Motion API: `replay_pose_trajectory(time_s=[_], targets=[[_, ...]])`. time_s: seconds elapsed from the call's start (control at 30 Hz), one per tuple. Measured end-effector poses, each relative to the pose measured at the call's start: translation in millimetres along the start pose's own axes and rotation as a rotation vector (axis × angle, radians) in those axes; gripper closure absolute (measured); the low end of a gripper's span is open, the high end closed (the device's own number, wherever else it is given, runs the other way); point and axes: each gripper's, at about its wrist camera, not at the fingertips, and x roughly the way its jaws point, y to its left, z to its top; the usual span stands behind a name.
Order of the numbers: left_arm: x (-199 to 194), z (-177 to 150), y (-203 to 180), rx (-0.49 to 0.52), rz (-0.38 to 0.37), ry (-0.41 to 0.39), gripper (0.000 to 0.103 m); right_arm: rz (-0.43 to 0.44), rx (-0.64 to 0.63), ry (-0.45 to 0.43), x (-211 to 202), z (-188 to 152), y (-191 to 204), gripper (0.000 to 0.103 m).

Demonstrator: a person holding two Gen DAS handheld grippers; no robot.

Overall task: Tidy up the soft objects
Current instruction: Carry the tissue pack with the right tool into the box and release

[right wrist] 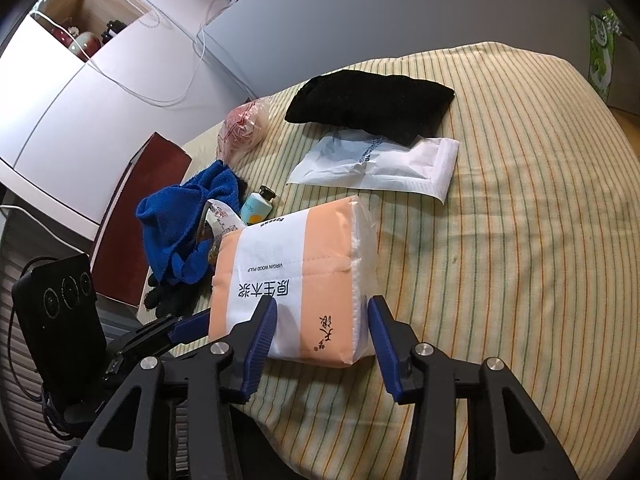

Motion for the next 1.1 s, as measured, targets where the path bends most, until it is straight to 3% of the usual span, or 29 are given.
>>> replay_pose_trajectory(time_s=[0.2,0.53,0.77,1.1], targets=[[-16,0,-1,0.006,-0.002,-0.037,0.053,-0.006,-0.021,-0.019,-10,0,13,0.061],[-73,12,15,0.012,0.037,-0.174,0.053,0.02,-0.118,-0.067,-27,12,67,0.062],[-122,17,39,-0.007,0.1,-0.283,0.053,0.072,-0.197,-0.084,-22,28,121,0.062],[-196,14,93,-0.058,0.221,-0.421,0.053,0.164,-0.354,-0.085,7,53,228,0.062]])
